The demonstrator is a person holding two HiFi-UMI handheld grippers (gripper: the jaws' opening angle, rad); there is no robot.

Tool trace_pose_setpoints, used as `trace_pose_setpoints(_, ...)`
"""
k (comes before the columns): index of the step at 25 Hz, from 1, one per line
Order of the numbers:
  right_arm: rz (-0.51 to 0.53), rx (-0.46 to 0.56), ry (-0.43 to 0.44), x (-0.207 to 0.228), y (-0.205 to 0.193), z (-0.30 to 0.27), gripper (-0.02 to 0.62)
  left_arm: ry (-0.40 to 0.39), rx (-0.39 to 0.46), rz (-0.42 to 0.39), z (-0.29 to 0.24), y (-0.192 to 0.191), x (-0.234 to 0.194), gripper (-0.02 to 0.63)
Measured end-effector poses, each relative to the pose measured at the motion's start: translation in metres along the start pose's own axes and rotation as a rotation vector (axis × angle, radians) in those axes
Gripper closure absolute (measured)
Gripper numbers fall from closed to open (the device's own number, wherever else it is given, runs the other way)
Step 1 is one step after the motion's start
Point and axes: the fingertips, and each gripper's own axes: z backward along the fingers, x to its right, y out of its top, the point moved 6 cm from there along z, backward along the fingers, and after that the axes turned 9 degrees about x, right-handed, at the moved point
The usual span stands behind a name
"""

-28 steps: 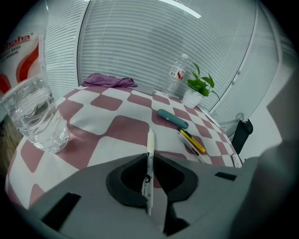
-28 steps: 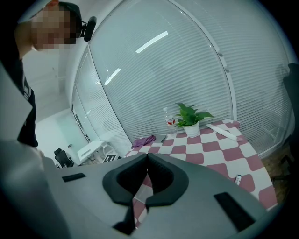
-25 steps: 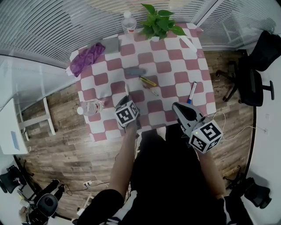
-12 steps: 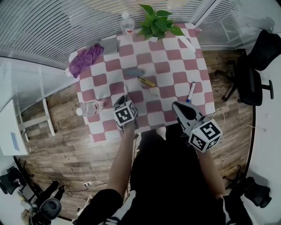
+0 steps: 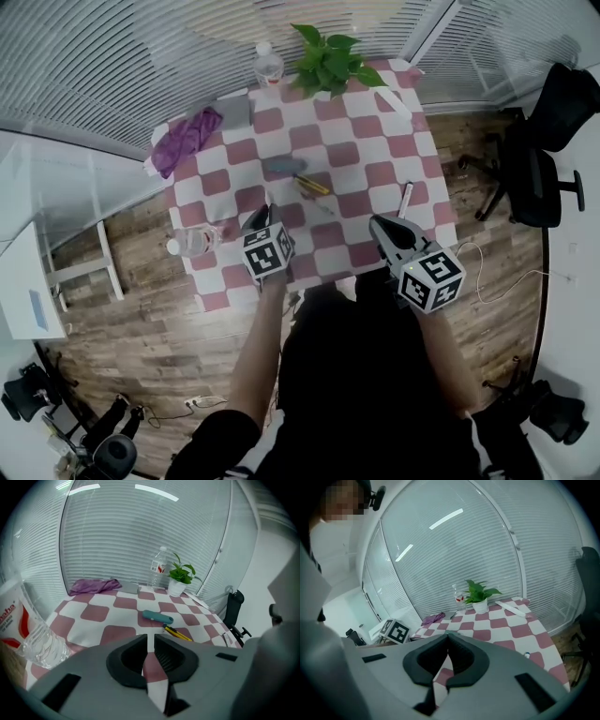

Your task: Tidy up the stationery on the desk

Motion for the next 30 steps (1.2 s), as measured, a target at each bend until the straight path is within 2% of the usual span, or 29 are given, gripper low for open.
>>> trace_pose_setpoints(12, -0.060, -0.057, -0.182, 0.049, -0.038, 0.007, 0.574, -0.087, 0.018, -0.123, 0.023, 0.007, 0.023, 0.568)
trace_pose_setpoints(17, -0.101, -0.069, -0.255, 0.070, -0.054, 0.008, 0.574, -0.123, 0.004, -0.126, 0.031, 0.002, 0.023, 0.568)
trace_pose_setpoints(23, -0.099, -0.108, -0.338, 0.090, -0.074, 0.009, 0.573, -0.144, -0.006, -0.129, 0.042, -0.010, 0.020, 0.568)
trace_pose_setpoints(25, -0.097, -0.127, -0.369, 0.095, -0.081, 0.010, 0.540, -0.144, -0.006, -0.119, 0.045, -0.014, 0.018, 0.568)
trace_pose_setpoints(26, -0.093, -0.139, -0.387, 0.098, -0.085, 0.010, 0.499, -0.146, -0.006, -0.117, 0.047, -0.016, 0.017, 0.568)
trace_pose_setpoints(30, -0.077, -0.187, -0.458, 0.109, -0.100, 0.010, 0.477, -0.166, -0.007, -0.109, 0.050, -0.019, 0.018, 0.567)
